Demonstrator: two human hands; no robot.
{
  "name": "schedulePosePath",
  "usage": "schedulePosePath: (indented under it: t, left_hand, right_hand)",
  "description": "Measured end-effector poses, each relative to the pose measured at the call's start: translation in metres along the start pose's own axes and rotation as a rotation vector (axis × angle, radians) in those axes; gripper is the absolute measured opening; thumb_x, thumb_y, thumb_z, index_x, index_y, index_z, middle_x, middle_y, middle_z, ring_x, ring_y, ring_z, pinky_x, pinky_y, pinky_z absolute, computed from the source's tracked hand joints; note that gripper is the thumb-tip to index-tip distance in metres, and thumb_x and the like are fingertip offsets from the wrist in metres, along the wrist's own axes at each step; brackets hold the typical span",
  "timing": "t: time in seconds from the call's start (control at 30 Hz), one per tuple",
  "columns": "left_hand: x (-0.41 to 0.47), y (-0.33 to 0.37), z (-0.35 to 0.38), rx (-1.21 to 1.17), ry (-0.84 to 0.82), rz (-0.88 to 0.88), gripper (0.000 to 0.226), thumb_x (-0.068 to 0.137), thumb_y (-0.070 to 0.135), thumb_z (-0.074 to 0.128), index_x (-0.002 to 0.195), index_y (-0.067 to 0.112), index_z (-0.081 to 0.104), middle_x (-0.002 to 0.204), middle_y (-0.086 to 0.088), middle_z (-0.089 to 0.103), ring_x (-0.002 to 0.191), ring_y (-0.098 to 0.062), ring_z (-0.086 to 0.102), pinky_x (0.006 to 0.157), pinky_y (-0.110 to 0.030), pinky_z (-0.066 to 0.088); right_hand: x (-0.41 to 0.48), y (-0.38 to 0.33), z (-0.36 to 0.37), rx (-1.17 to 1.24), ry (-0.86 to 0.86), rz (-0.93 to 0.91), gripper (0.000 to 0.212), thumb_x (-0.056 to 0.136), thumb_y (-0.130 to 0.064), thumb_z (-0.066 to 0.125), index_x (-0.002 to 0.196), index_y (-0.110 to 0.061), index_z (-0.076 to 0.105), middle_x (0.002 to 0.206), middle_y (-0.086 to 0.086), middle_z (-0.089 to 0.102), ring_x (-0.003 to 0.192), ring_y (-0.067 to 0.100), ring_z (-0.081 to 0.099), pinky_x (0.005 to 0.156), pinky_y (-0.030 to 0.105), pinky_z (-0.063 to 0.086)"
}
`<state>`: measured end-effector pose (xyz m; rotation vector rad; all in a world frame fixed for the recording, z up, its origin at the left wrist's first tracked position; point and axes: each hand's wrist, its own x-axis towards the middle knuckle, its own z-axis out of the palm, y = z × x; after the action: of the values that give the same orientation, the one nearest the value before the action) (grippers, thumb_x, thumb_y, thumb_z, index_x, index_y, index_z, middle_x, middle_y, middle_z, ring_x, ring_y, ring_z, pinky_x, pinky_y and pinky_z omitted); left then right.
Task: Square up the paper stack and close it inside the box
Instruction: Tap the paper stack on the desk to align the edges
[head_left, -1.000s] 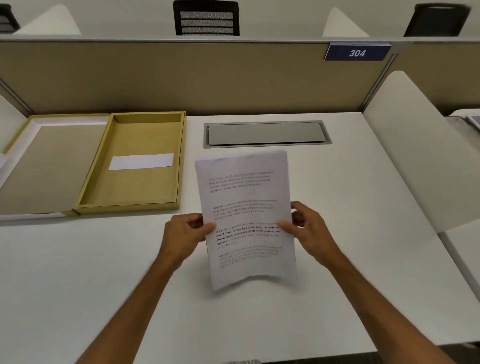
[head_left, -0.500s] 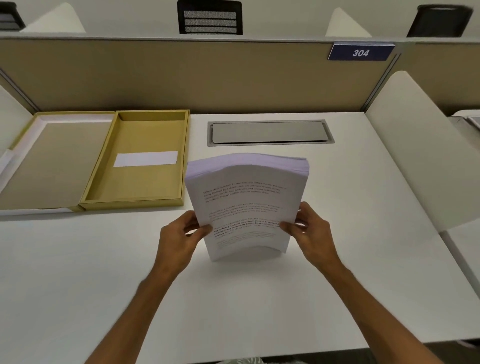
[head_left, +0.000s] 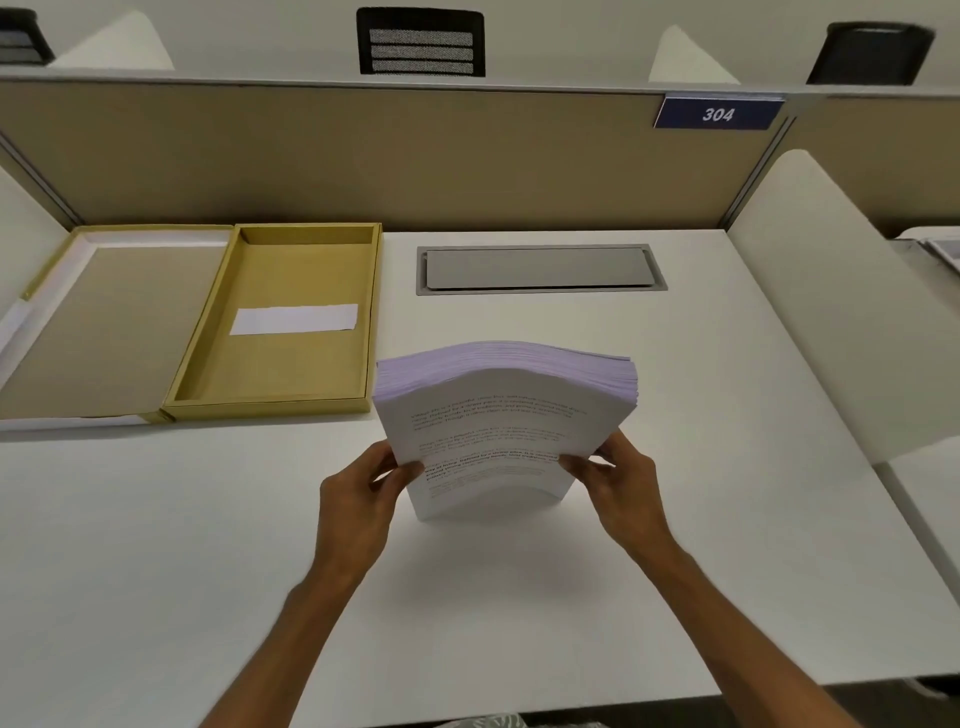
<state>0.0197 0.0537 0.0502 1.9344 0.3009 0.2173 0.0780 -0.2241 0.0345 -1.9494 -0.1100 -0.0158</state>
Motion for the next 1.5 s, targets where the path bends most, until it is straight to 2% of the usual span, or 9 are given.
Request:
schedulePosePath:
  t: [0.07,0.17,0.33,0.53,0.73,0.9,1.07,1.3,1.5]
  left_hand:
    - [-0.002,0.004,0.001,-0.013,-0.021,-0.019,0.045,0.091,0.011,0.07,0.105,0.053,0.061,0.099,0.041,0.067,0.098,0.013,0.065,0.079,-0.003,0.049]
    - [-0.006,0.021,0.005,-0.116,-0.035,-0.011,0.055,0.086,0.021,0.076,0.131,0.04,0.051,0.118,0.037,0.061,0.112,0.017,0.056,0.087,-0.003,0.047]
    - [0.0,0.068,0.013,-0.409,0.093,0.117,0.065,0.082,0.04,0.072,0.14,0.026,0.044,0.126,0.006,0.063,0.117,-0.013,0.061,0.086,-0.022,0.054]
    - [0.013,0.099,0.03,-0.543,0.242,-0.07,0.04,0.086,0.064,0.053,0.107,0.03,0.05,0.11,-0.016,0.061,0.095,-0.021,0.061,0.075,-0.036,0.052]
    - [0.023,0.105,0.043,-0.442,0.433,-0.132,0.023,0.097,0.053,0.044,0.094,0.03,0.044,0.086,0.003,0.058,0.076,-0.01,0.057,0.049,-0.013,0.045]
    - [0.027,0.108,0.043,-0.438,0.465,-0.144,0.022,0.096,0.047,0.045,0.08,0.032,0.048,0.075,0.006,0.054,0.068,-0.009,0.054,0.047,-0.013,0.042]
    - [0.026,0.108,0.043,-0.401,0.469,-0.125,0.026,0.099,0.048,0.043,0.08,0.03,0.049,0.074,0.006,0.055,0.068,-0.008,0.056,0.045,-0.01,0.041]
    - [0.024,0.098,0.041,-0.413,0.401,-0.078,0.035,0.096,0.06,0.043,0.09,0.027,0.054,0.083,-0.003,0.062,0.075,-0.011,0.062,0.052,-0.014,0.049]
    - [0.025,0.092,0.033,-0.462,0.25,-0.013,0.047,0.084,0.074,0.046,0.099,0.029,0.05,0.081,0.007,0.063,0.072,-0.001,0.064,0.057,-0.017,0.052]
  right_hand:
    - [-0.003,-0.003,0.001,0.003,0.008,0.019,0.043,0.092,-0.007,0.071,0.13,-0.023,0.061,0.109,-0.026,0.071,0.102,0.002,0.068,0.089,0.027,0.058]
    - [-0.01,-0.024,0.003,0.069,0.062,0.008,0.05,0.087,-0.025,0.078,0.128,-0.041,0.055,0.119,-0.025,0.068,0.113,0.001,0.063,0.096,0.021,0.054]
    - [-0.015,-0.074,0.01,0.349,0.202,-0.109,0.059,0.088,-0.038,0.071,0.139,-0.023,0.048,0.129,-0.003,0.064,0.12,0.018,0.061,0.092,0.025,0.054]
    - [0.0,-0.115,0.028,0.452,0.482,0.021,0.034,0.092,-0.051,0.057,0.113,-0.025,0.062,0.1,-0.017,0.067,0.091,0.005,0.063,0.072,0.02,0.051]
    - [0.022,-0.121,0.035,0.409,0.624,0.176,0.022,0.094,-0.049,0.053,0.083,-0.03,0.054,0.081,-0.008,0.06,0.071,0.008,0.057,0.05,0.012,0.045]
    - [0.03,-0.121,0.033,0.377,0.625,0.199,0.019,0.088,-0.043,0.051,0.081,-0.026,0.055,0.076,-0.006,0.058,0.068,0.01,0.054,0.045,0.009,0.04]
    - [0.034,-0.121,0.03,0.388,0.573,0.195,0.021,0.087,-0.043,0.052,0.081,-0.024,0.058,0.072,-0.009,0.058,0.066,0.009,0.055,0.046,0.01,0.04]
    - [0.025,-0.111,0.028,0.407,0.438,0.104,0.054,0.081,-0.07,0.048,0.093,-0.019,0.058,0.069,-0.016,0.06,0.06,-0.006,0.06,0.049,0.012,0.046]
    - [0.02,-0.102,0.011,0.453,0.22,-0.019,0.046,0.084,-0.054,0.064,0.108,-0.016,0.058,0.084,-0.017,0.068,0.075,-0.002,0.066,0.06,0.015,0.052]
